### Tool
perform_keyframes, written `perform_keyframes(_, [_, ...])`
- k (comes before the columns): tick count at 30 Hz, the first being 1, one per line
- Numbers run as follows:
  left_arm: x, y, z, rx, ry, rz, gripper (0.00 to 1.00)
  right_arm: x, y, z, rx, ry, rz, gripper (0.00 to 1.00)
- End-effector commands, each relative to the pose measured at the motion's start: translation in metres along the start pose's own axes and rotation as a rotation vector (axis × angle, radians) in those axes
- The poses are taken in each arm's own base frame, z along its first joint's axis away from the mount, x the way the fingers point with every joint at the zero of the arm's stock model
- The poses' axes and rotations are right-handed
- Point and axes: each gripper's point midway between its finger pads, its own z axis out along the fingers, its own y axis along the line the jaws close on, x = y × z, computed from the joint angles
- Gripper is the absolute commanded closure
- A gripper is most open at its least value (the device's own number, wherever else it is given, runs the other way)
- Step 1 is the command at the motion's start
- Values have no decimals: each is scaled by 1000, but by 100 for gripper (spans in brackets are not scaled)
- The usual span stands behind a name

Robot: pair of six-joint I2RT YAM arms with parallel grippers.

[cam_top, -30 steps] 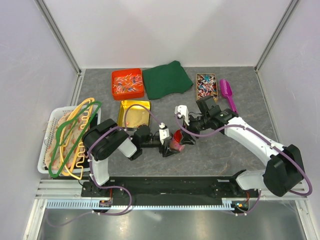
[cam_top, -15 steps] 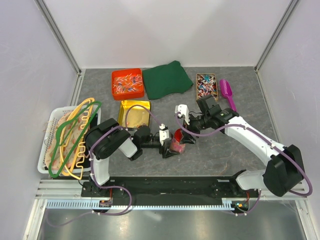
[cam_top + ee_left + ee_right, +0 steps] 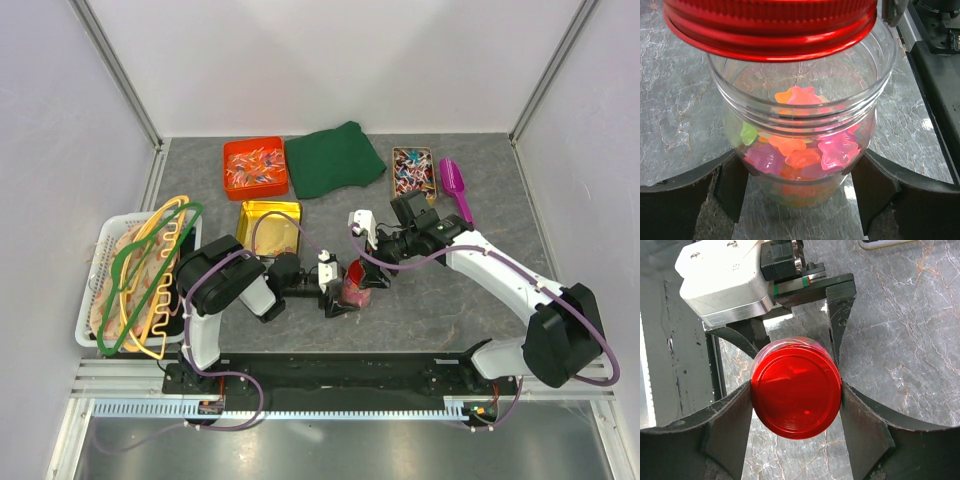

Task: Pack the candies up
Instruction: Close the bottle lid on the packing bottle.

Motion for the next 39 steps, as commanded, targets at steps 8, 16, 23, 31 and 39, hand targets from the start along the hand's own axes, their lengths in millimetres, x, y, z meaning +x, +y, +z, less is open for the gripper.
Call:
perform_keyframes(8, [-1,-1,2,17,-17,64,18,-22,14,4,-52,-51,-56,28])
perform_keyframes(16, [-1,-2,2,20,-18,66,18,-14,12,11,-41,-23,-56,27])
perform_keyframes(23, [-3,-2,2,19,-20,68,18,-8,9,14,-35,-5,-49,26])
perform_keyframes(31, [-3,-3,1,22,-21,68,18,-15,7,8,0,-23,-69,18])
perform_keyframes(39, [-3,-3,1,25,-22,69,19,-11,6,6,10,-13,-75,18])
